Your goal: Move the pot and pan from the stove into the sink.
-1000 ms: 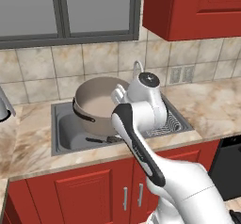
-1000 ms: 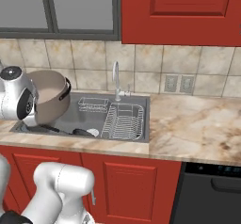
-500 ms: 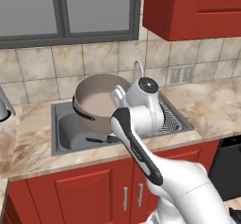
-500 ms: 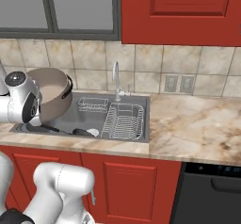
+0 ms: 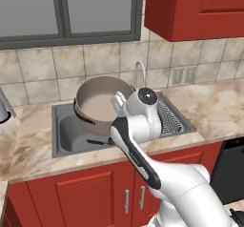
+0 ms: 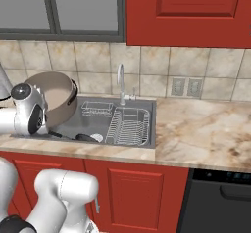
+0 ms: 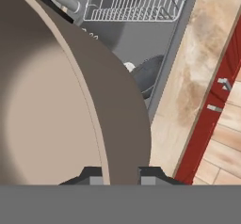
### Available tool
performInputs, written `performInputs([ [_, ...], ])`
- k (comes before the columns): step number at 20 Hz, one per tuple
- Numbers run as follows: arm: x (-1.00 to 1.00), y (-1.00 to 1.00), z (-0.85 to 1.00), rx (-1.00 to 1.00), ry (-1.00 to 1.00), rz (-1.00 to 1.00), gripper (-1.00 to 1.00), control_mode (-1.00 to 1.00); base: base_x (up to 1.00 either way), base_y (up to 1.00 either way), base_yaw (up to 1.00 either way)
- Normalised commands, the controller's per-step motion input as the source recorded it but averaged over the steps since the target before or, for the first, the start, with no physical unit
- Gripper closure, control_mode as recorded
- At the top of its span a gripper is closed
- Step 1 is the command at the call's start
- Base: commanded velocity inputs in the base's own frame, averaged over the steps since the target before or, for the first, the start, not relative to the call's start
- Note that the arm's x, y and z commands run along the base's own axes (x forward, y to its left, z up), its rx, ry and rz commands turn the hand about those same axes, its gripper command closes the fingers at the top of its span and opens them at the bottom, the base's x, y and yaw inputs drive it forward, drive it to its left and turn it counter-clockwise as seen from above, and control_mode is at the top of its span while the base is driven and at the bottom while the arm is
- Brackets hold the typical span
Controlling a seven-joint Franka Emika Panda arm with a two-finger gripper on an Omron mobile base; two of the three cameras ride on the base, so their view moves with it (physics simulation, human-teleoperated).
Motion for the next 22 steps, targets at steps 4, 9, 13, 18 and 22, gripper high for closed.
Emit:
performInputs([
  [4,0.09,0.01,-0.07,0.00,0.01,0.00,1.00,-1.00,0.00,0.00,0.00],
  [9,0.26,0.08,-0.30,-0.01,0.02,0.00,1.00,-1.00,0.00,0.00,0.00],
  [13,0.33,0.09,-0.38,-0.01,0.05,0.00,1.00,-1.00,0.00,0.00,0.00],
  [18,0.45,0.10,-0.29,0.00,0.04,0.00,1.00,-1.00,0.00,0.00,0.00],
  [22,0.56,0.09,-0.25,0.00,0.05,0.00,1.00,-1.00,0.00,0.00,0.00],
])
